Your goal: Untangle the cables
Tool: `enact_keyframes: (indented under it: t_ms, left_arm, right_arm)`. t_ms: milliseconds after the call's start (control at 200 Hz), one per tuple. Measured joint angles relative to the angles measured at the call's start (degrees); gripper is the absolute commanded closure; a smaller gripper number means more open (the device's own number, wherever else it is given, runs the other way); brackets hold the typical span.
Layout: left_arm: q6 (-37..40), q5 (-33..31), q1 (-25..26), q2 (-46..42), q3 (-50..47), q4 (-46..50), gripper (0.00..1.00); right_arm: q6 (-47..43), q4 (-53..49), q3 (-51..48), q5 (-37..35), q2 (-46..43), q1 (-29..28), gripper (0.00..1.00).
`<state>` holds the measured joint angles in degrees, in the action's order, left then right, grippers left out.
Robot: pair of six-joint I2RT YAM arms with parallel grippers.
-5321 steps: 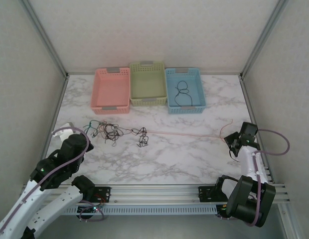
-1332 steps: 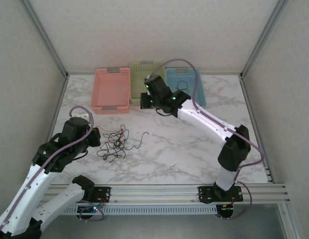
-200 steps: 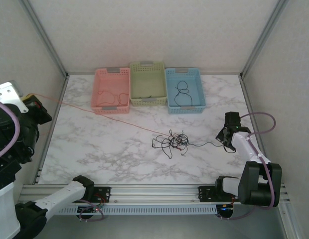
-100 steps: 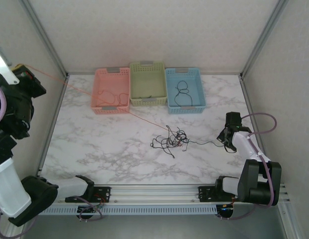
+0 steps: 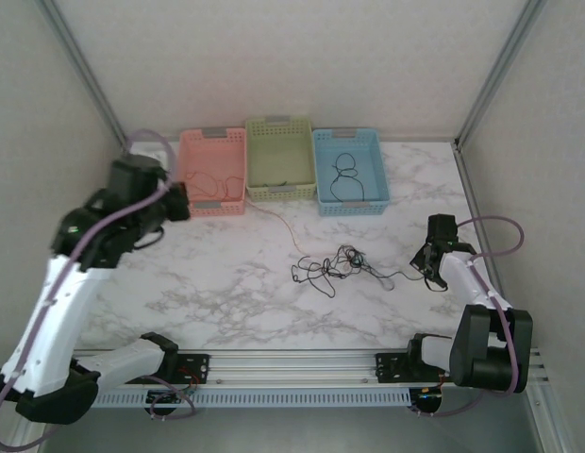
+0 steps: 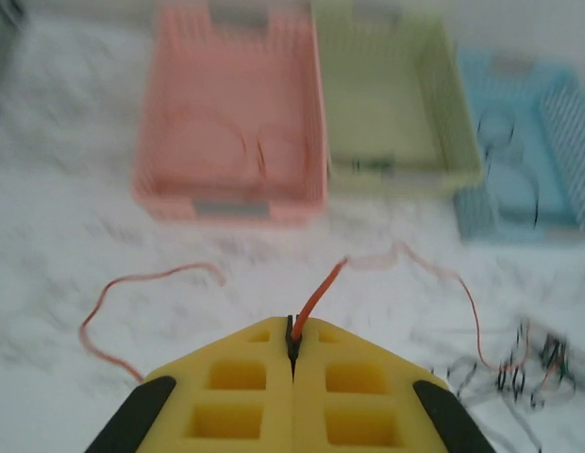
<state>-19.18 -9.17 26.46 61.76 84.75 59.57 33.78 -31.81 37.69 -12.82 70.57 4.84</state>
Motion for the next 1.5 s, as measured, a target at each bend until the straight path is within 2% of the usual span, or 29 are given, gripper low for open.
enact_keyframes:
  t_ms: [130, 265, 305, 375, 506, 596, 731, 856, 981, 1091, 1241, 1336, 1502]
  left_arm:
    - [-4.37, 4.74, 0.98, -1.31, -16.81, -3.87, 1.0]
    - [-8.59, 5.09, 1.97, -2.1, -25.55, -6.67, 1.0]
    - [-9.77, 5.01, 1.97, -2.1, -27.28, -7.65, 0.88]
    - [-11.41, 4.81, 1.97, -1.92, -29.57, -9.29, 0.76]
    - [-13.27, 4.79, 1.97, -0.37, -31.15, -11.21, 0.45]
    - [-13.68, 4.68, 1.97, 0.13, -30.93, -11.93, 0.34]
    - [-13.57, 1.9, 4.0, 1.36, -26.05, -10.32, 0.3]
    - [-12.0, -1.42, 12.13, 5.9, -16.33, -10.25, 0.29]
    - [-8.76, 0.0, 19.67, 16.48, -6.38, -11.54, 0.31]
    - [-5.33, 2.82, 24.06, 27.82, 1.38, -11.67, 0.33]
    - [-1.2, 8.96, 26.23, 39.85, 8.39, -11.5, 0.35]
    - [1.22, 13.29, 26.27, 44.94, 10.93, -10.91, 0.36]
    - [4.7, 16.94, 26.27, 51.34, 14.88, -8.81, 0.37]
  right_arm:
    - [0.0, 0.63, -0.02, 0.94, 0.0, 0.07, 1.0]
    - [0.0, 0.92, -0.04, 1.53, -0.02, 0.07, 1.0]
    - [0.0, 1.07, -0.11, 1.81, -0.02, 0.07, 1.0]
    - [-0.04, 1.16, -0.22, 2.23, -0.02, 0.04, 1.0]
    - [-0.07, 1.18, -0.22, 2.54, -0.02, 0.07, 1.0]
    - [-0.11, 1.2, -0.24, 2.58, -0.02, 0.07, 1.0]
    - [-0.13, 1.22, -0.35, 2.62, -0.02, 0.07, 1.0]
    - [-0.13, 1.42, -0.44, 3.04, -0.02, 0.07, 1.0]
    - [-0.13, 1.7, -0.48, 3.06, -0.02, 0.07, 1.0]
    - [-0.13, 1.99, -0.48, 3.08, -0.02, 0.07, 1.0]
    - [-0.13, 2.05, -0.52, 3.48, -0.02, 0.07, 1.0]
    - [-0.13, 2.05, -0.55, 3.54, -0.02, 0.04, 1.0]
    - [-0.13, 2.05, -0.55, 3.67, -0.02, 0.07, 1.0]
